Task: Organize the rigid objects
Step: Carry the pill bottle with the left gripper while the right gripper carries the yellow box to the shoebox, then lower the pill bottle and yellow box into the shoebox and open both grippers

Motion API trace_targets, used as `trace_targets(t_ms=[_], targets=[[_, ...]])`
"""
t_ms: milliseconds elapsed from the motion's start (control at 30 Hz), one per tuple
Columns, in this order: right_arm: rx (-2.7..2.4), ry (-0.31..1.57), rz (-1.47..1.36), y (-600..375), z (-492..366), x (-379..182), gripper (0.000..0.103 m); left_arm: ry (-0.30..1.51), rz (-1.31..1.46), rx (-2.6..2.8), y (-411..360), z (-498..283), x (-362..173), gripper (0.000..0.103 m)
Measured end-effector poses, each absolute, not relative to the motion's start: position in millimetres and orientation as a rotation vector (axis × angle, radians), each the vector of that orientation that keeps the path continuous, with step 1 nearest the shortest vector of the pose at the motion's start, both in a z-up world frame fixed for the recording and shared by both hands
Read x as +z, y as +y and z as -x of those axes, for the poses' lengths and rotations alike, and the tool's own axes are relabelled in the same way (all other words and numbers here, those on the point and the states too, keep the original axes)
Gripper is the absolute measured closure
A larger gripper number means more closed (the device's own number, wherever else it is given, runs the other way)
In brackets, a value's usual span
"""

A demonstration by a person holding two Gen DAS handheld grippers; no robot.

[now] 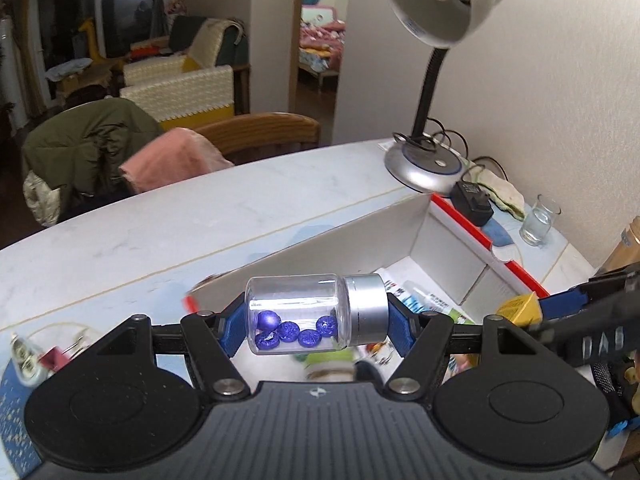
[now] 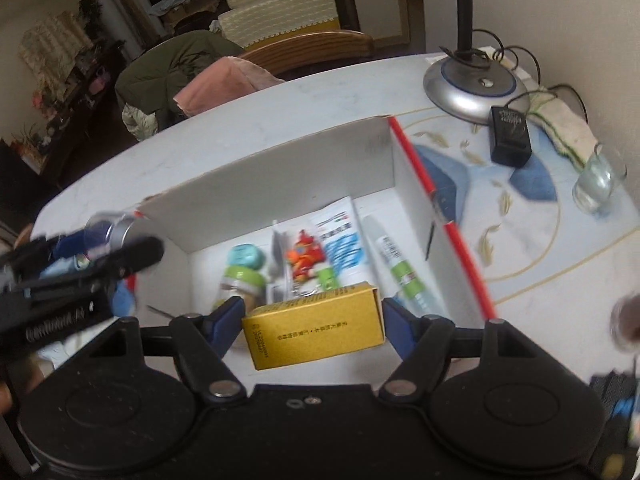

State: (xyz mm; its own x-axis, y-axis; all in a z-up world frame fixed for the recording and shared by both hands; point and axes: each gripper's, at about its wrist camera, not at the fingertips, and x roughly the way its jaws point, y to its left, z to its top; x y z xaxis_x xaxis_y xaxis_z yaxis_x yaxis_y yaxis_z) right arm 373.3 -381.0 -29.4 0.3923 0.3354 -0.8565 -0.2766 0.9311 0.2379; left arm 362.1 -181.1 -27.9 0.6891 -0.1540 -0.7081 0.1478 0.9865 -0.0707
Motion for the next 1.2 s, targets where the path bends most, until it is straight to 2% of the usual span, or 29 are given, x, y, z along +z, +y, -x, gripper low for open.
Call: trace_targets(t_ms=[267, 567, 1200], targets=[[0.481, 1.104, 0.094, -382, -378, -56, 0.029, 0.861, -0.055, -0.217, -227, -406, -52, 0.034], [0.539, 1.067, 0.103, -380, -393, -68, 0.030, 0.947, -0.051, -0.250, -258, -445, -85, 0.034], [0.588, 1.076, 0.135, -370, -402, -91, 0.030, 1.083, -0.014, -0.239, -265, -469, -129, 0.034]])
